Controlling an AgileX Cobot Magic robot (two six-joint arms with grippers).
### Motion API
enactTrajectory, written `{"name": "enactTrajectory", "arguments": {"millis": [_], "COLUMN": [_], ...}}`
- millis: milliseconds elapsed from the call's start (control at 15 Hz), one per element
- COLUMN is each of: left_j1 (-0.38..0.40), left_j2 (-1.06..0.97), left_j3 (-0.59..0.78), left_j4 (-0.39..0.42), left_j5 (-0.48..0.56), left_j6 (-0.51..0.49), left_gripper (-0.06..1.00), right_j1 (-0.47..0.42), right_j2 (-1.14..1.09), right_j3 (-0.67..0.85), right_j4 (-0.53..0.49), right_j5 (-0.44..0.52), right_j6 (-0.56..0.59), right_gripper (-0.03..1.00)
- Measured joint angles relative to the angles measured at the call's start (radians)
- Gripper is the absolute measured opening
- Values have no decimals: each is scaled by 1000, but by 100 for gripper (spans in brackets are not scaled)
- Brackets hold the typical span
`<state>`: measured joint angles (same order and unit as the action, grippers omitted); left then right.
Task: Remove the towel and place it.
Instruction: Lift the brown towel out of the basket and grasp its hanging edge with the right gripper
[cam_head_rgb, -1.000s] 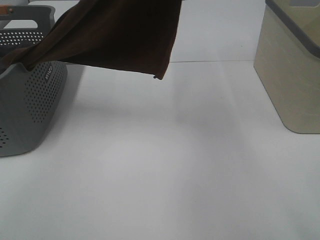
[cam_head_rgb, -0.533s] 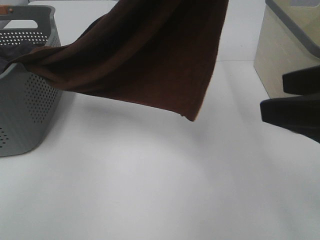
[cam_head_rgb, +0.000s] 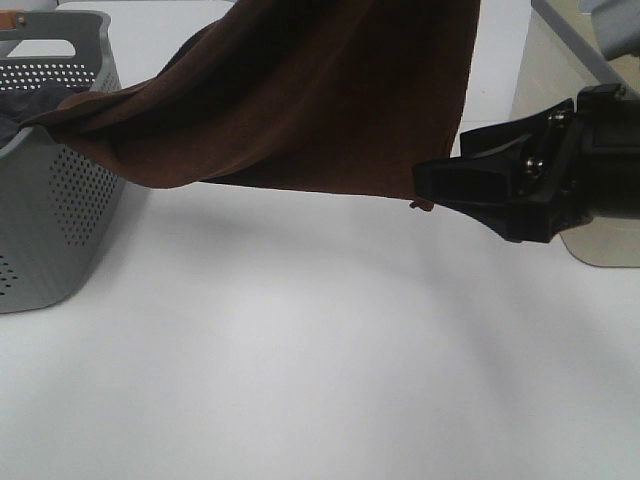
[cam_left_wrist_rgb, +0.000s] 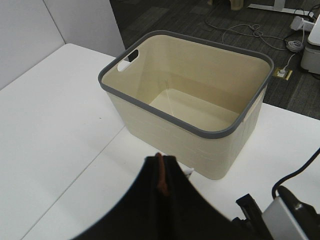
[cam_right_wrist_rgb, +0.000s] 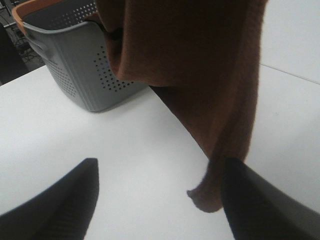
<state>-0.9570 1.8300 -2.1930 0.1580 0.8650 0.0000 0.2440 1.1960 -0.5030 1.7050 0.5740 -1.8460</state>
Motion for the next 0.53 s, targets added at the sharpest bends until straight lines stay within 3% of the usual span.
{"name": "enactTrajectory", "arguments": {"millis": [533], "left_j1": [0], "left_j2": [0], "left_j3": [0], "left_j4": [18], "left_j5": [-19], "left_j6": [0], "left_gripper": [0], "right_j1": [2], "right_j2": [217], "right_j3": [-41], "right_j4": [30], "right_j5": [1], "right_j6": [-63], "right_gripper": [66]}}
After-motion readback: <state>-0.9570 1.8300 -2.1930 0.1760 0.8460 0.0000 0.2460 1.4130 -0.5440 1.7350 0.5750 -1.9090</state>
